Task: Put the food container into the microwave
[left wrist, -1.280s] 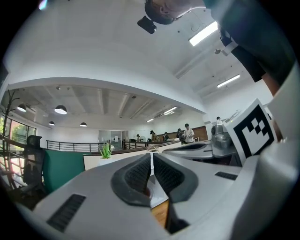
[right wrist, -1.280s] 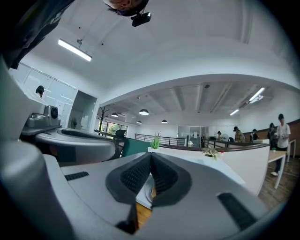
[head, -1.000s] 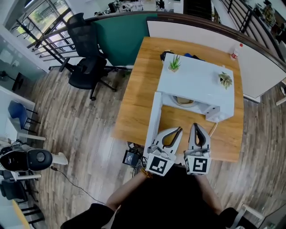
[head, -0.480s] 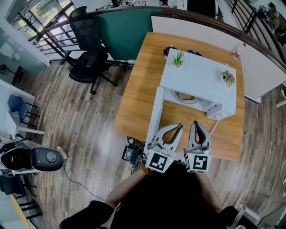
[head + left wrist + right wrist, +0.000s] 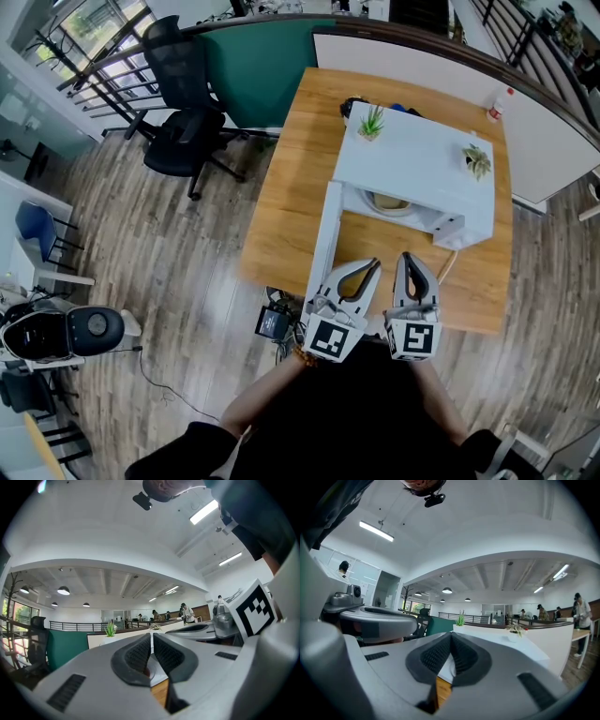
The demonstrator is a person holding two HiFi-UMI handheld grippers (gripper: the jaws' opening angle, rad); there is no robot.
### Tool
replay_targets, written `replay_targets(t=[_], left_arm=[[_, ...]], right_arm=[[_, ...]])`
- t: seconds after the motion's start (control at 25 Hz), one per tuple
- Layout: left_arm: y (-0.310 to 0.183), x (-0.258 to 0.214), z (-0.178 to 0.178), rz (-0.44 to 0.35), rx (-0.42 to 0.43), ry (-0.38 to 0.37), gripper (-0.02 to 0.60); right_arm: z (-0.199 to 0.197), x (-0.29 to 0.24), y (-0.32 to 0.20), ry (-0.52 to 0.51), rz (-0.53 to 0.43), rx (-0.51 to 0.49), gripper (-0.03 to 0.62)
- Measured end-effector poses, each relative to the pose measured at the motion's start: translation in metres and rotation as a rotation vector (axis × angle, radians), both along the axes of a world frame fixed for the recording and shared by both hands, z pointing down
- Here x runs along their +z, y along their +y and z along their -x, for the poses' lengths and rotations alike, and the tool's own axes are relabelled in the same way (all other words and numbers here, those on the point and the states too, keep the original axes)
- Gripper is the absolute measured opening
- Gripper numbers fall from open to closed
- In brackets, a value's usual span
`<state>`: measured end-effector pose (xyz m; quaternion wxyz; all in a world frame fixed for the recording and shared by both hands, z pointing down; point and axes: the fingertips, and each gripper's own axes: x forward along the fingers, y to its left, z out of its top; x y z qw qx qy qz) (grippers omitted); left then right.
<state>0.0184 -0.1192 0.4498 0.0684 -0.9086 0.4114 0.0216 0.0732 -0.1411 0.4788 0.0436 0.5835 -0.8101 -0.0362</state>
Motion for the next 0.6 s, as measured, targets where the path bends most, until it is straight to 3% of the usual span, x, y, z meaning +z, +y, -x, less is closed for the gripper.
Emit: replay_targets(t=[0.6], left_arm=[[-0.006, 0.001, 0.002, 0.008, 0.007, -0.005, 0.035]], right_arm=[[-0.011, 0.021, -0.013, 0.025, 0.06, 0.035, 0.005]])
